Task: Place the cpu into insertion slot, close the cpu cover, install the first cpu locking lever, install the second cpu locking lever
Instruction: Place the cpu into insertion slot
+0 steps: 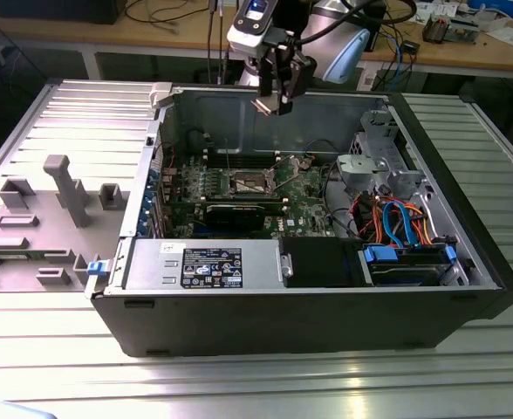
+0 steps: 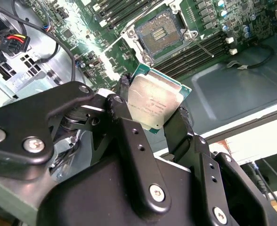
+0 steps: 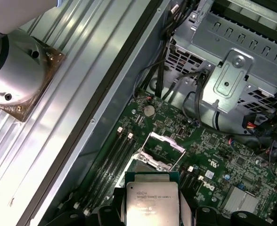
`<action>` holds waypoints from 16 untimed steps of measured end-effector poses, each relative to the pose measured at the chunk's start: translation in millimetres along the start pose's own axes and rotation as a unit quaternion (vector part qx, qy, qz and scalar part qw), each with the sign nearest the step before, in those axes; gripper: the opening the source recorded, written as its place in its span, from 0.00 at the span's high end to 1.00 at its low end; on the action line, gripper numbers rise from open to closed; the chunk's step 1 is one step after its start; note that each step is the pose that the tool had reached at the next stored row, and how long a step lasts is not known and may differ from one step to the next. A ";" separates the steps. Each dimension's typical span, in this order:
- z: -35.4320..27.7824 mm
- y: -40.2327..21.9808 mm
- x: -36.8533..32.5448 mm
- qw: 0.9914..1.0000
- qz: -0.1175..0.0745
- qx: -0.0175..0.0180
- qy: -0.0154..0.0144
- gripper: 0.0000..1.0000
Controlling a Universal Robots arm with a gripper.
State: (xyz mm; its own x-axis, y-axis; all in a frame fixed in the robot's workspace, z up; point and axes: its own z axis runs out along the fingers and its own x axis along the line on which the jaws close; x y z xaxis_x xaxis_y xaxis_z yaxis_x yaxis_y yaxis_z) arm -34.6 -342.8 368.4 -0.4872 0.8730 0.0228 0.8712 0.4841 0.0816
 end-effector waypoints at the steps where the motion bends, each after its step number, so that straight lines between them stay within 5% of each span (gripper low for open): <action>1: 0.0 -0.3 0.2 1.000 0.004 0.000 0.000 0.46; 16: 0.1 -5.3 2.9 1.000 0.021 0.000 -0.002 0.46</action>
State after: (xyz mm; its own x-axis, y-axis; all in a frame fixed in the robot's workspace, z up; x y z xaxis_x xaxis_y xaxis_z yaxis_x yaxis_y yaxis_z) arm -40.7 -342.8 367.9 -0.4501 0.8927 0.0228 0.8908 0.4471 0.0816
